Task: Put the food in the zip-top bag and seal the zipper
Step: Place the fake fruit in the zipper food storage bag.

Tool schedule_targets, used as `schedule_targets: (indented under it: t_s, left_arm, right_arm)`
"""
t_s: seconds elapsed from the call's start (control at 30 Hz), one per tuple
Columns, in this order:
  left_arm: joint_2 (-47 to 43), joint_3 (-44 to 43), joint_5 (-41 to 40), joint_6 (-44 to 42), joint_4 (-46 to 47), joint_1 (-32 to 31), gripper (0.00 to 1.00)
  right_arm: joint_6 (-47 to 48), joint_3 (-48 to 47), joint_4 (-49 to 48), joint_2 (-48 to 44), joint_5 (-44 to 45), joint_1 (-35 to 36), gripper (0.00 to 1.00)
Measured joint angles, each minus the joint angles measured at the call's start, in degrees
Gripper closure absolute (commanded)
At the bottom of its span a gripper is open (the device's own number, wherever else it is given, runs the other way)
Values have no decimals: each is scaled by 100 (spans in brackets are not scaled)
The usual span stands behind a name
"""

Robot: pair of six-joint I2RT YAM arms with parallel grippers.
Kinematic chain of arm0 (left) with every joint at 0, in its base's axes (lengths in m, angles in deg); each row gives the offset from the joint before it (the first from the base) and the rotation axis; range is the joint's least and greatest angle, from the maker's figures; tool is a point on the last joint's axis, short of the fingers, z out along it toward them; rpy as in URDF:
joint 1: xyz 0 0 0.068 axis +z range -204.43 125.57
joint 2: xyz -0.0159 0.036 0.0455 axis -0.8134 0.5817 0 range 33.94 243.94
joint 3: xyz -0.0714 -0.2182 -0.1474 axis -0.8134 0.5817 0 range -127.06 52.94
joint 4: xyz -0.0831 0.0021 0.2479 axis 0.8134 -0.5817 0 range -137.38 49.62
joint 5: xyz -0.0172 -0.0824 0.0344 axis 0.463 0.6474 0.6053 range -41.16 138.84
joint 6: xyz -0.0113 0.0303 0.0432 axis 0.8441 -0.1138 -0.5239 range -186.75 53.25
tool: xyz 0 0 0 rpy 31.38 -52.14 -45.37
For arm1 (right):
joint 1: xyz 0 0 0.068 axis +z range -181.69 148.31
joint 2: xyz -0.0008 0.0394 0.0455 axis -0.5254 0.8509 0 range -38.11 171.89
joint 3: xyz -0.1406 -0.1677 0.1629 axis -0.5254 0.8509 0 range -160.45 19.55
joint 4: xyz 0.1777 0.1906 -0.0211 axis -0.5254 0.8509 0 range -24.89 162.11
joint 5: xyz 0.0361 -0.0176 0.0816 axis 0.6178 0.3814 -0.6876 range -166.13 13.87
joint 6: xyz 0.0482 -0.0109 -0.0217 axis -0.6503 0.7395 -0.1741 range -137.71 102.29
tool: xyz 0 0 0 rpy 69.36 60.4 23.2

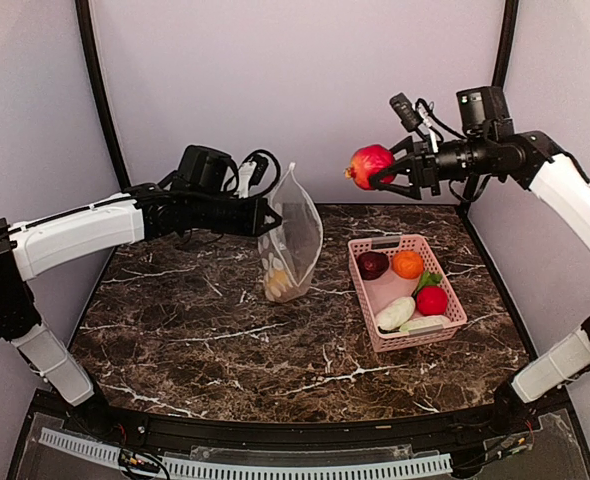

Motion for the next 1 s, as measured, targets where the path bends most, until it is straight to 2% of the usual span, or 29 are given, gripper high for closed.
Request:
schedule_targets:
  t_s: [0.17,0.33,0.57,0.8,1.0]
  left_arm:
    - [129,-190,70,295,44,-105,99]
    - [127,-188,76,544,116,-225,99]
    - [68,-96,149,752,238,-341,99]
    - [-181,258,280,962,450,-356,99]
    - [-319,387,330,1062,542,-356,99]
  right_arm:
    - [-391,-201,-164,498,-437,645,43]
    - [-918,-321,-385,1008,-977,769,44]
    - [-1132,-457,-476,1617,-1150,914,43]
    - [-1084,-455,-439,1742,-793,1019,42]
    - [-839,-286,-420,1742,26,1025,39]
